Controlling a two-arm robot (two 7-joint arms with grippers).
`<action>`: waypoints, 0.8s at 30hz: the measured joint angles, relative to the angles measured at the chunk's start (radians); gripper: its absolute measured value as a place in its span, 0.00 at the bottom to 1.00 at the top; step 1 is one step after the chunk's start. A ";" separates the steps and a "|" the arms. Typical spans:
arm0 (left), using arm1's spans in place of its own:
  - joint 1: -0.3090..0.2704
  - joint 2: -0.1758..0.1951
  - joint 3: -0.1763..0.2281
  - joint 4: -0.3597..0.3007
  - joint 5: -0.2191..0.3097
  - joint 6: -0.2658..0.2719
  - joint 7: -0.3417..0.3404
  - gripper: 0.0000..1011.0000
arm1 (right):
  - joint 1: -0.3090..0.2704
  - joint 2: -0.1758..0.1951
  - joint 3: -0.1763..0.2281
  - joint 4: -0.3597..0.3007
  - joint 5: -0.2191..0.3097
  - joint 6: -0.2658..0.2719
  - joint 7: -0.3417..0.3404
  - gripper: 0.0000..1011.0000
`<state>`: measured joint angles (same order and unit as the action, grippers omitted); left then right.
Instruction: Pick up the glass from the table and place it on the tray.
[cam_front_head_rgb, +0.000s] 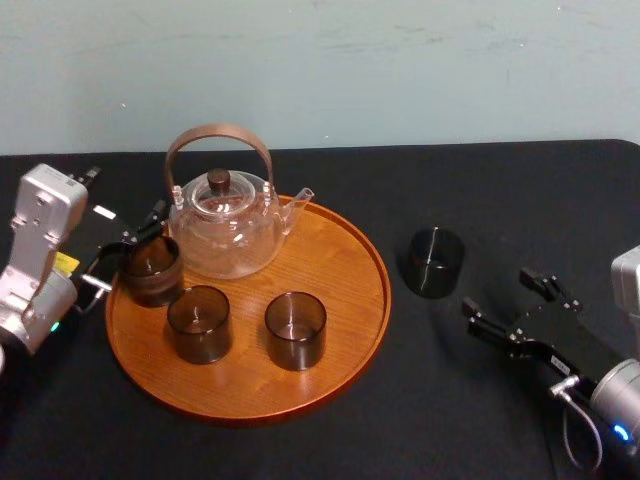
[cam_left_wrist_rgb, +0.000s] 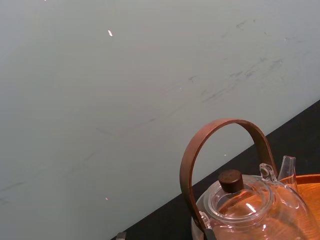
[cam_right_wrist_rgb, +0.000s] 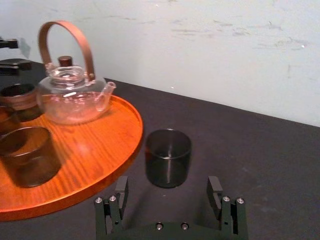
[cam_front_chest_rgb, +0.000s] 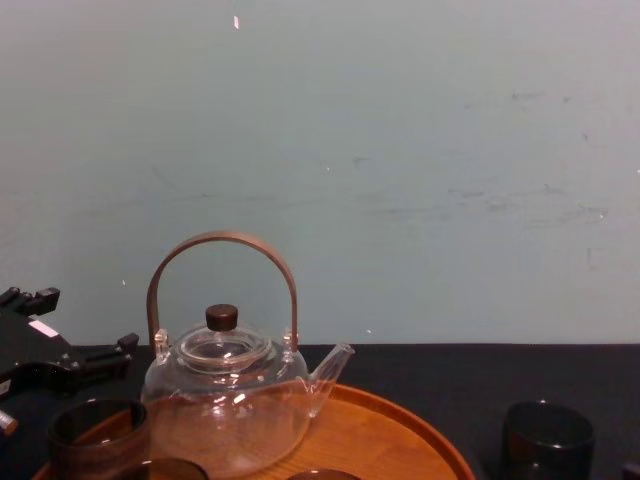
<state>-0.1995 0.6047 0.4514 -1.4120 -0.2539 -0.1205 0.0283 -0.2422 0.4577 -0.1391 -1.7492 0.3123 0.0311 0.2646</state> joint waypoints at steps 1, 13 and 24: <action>0.000 0.000 0.000 0.000 0.000 0.000 0.000 0.99 | 0.015 -0.005 0.003 0.015 0.002 0.006 0.005 0.99; 0.000 0.000 0.000 0.000 0.000 0.000 0.000 0.99 | 0.167 -0.022 -0.026 0.154 0.005 0.046 0.060 0.99; 0.000 0.000 0.000 0.000 0.000 0.000 0.000 0.99 | 0.279 -0.030 -0.091 0.247 -0.022 0.056 0.105 0.99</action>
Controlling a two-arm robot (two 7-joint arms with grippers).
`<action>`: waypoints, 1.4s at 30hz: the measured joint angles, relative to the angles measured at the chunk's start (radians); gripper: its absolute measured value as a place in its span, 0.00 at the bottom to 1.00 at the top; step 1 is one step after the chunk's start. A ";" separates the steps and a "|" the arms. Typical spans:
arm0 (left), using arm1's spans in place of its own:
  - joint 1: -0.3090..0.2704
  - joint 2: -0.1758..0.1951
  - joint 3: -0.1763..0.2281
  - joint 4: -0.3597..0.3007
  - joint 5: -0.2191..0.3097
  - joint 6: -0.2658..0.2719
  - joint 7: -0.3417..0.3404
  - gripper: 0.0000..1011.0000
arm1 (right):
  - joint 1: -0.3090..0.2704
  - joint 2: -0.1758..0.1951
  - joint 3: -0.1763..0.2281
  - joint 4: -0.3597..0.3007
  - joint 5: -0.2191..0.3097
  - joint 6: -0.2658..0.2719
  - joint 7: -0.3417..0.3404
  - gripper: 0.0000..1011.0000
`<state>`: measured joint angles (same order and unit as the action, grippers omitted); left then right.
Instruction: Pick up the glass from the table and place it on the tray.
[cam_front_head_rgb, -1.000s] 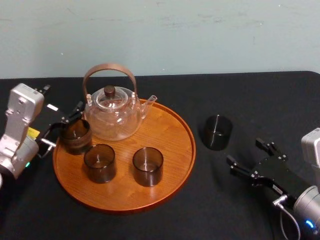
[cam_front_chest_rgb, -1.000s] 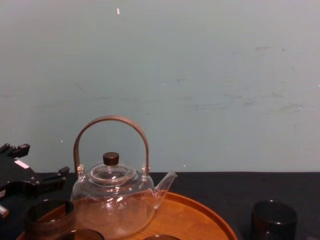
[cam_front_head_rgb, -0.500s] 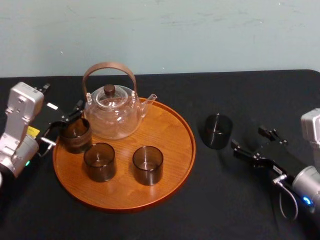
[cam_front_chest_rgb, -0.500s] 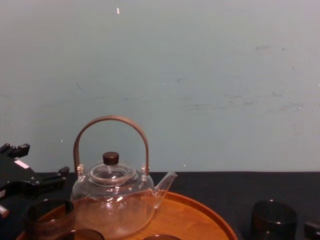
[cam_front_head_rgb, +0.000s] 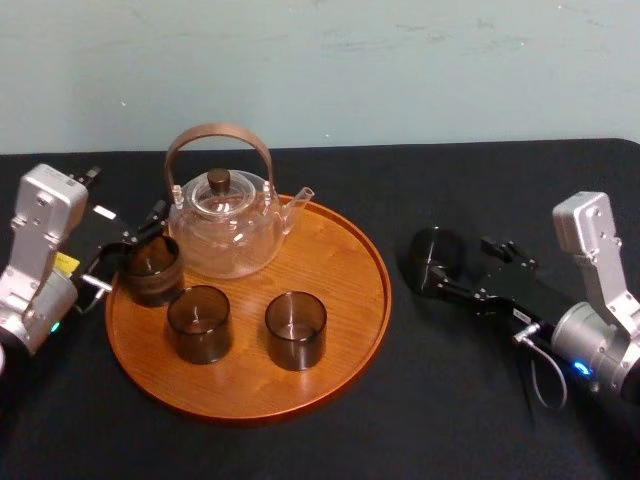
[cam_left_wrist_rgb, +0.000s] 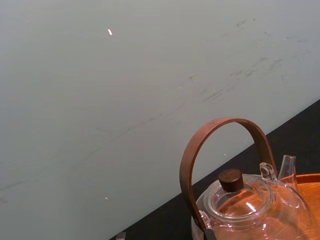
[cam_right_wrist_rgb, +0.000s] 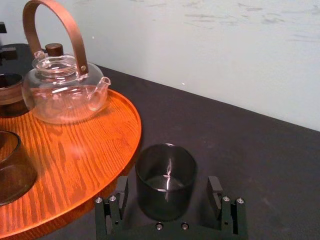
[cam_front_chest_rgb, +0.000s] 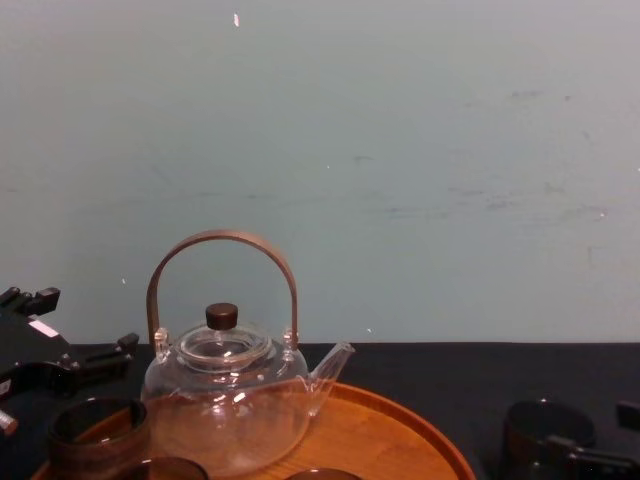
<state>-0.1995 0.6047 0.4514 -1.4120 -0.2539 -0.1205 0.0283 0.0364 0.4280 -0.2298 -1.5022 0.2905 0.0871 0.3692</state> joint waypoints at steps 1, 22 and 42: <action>0.000 0.000 0.000 0.000 0.000 0.000 0.000 0.99 | 0.012 -0.001 -0.008 0.010 -0.003 0.001 0.005 0.99; 0.000 0.000 0.000 0.000 0.000 0.000 0.000 0.99 | 0.161 -0.034 -0.080 0.186 -0.016 -0.024 0.056 0.99; 0.000 0.000 0.000 0.000 0.000 0.000 0.000 0.99 | 0.184 -0.044 -0.092 0.221 -0.015 -0.031 0.062 0.99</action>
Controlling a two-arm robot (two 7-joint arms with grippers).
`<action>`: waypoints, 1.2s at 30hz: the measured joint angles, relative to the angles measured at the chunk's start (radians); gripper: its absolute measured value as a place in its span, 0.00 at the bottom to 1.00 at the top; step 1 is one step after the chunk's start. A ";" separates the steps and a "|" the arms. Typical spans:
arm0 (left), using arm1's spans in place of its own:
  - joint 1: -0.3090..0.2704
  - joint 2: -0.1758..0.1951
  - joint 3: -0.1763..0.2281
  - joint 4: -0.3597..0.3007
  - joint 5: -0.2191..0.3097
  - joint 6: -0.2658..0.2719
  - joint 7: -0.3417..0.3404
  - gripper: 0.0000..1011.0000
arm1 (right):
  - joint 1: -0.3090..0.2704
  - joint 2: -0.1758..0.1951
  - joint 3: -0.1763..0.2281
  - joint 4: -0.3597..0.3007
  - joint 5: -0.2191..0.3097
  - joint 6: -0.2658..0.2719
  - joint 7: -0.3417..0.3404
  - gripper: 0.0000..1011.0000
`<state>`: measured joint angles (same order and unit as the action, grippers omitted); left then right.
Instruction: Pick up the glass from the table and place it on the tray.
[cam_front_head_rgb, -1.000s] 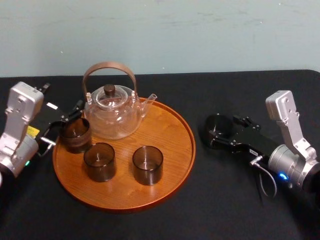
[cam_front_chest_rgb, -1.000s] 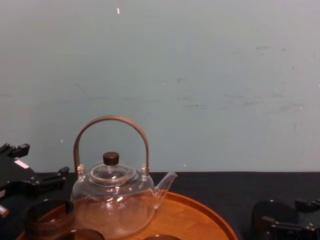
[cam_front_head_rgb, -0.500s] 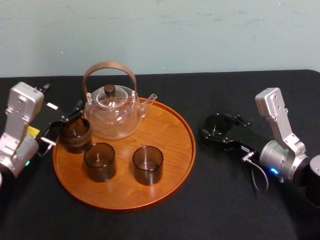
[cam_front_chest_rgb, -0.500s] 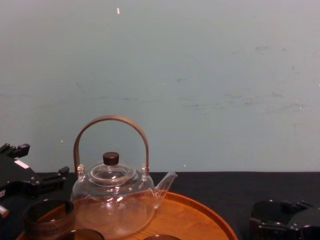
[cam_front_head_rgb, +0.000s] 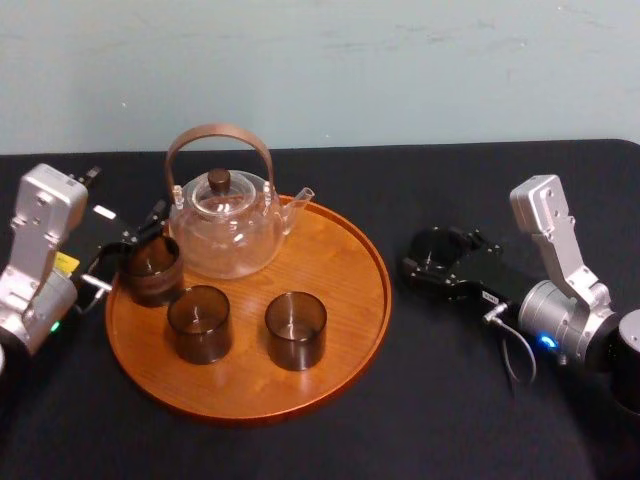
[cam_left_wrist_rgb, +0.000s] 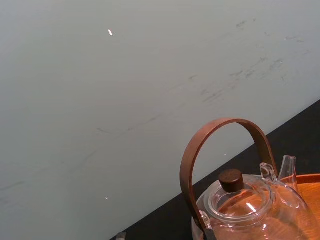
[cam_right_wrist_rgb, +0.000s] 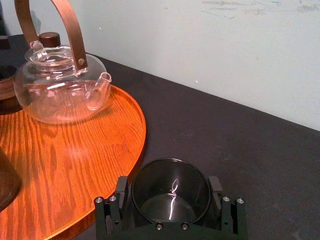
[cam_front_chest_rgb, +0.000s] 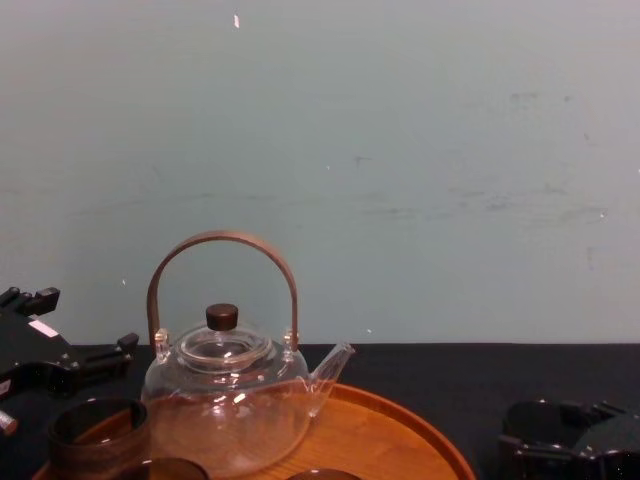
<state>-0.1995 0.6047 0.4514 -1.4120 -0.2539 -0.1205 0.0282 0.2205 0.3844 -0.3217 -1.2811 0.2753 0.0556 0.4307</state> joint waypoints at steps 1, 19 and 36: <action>0.000 0.000 0.000 0.000 0.000 0.000 0.000 0.99 | 0.000 0.000 0.000 0.000 0.000 0.000 0.000 0.99; 0.000 0.000 0.000 0.000 0.000 0.000 0.000 0.99 | -0.003 0.002 0.002 -0.005 0.001 0.001 -0.001 0.89; 0.000 0.000 0.000 0.000 0.000 0.000 0.000 0.99 | -0.004 0.002 0.002 -0.006 0.001 0.002 -0.001 0.89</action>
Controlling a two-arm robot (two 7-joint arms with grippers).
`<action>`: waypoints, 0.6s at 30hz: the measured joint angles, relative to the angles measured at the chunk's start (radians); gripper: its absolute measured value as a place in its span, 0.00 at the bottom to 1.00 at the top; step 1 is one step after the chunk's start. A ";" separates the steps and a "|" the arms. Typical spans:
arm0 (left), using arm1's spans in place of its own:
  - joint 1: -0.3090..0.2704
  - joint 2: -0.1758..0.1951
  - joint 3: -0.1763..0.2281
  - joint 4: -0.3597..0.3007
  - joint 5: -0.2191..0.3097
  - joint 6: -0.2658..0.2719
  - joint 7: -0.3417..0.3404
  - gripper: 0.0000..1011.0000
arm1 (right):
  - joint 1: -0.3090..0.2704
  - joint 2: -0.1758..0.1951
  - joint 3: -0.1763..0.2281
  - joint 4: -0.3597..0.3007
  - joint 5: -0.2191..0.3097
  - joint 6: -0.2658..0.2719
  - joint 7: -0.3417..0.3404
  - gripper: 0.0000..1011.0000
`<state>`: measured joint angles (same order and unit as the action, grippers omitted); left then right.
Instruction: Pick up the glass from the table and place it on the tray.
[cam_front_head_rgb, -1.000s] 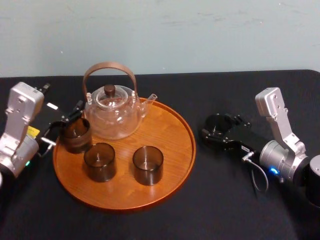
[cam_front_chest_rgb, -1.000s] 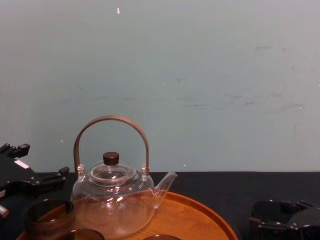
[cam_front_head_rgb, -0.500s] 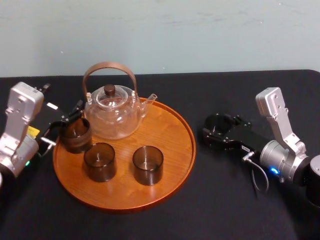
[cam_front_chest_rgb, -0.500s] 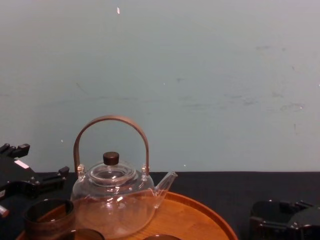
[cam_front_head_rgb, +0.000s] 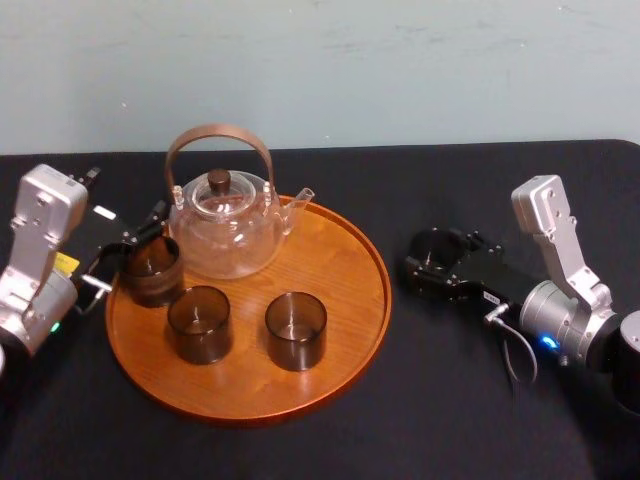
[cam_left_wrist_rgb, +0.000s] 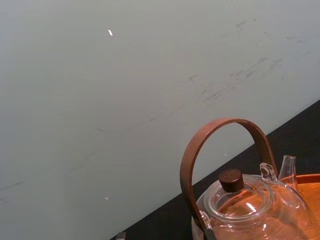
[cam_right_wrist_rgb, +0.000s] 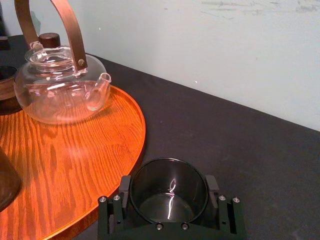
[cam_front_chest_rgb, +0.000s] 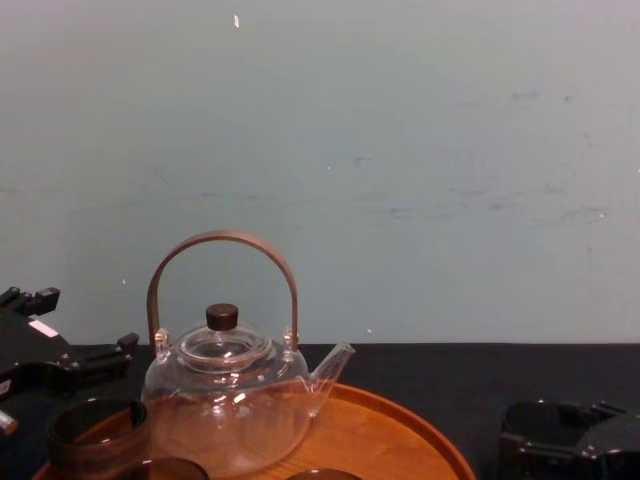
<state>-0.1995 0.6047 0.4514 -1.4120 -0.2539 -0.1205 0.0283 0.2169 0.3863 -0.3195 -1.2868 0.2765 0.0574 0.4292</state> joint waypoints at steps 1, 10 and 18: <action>0.000 0.000 0.000 0.000 0.000 0.000 0.000 0.99 | 0.000 0.000 0.000 0.000 0.000 0.000 0.000 0.89; 0.000 0.000 0.000 0.000 0.000 0.000 0.000 0.99 | -0.003 0.004 -0.004 -0.016 0.016 -0.009 0.015 0.89; 0.000 0.000 0.000 0.000 0.000 0.000 0.000 0.99 | -0.011 0.017 -0.020 -0.084 0.015 -0.006 0.016 0.89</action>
<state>-0.1995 0.6047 0.4514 -1.4120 -0.2539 -0.1205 0.0283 0.2062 0.4035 -0.3396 -1.3713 0.2913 0.0518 0.4448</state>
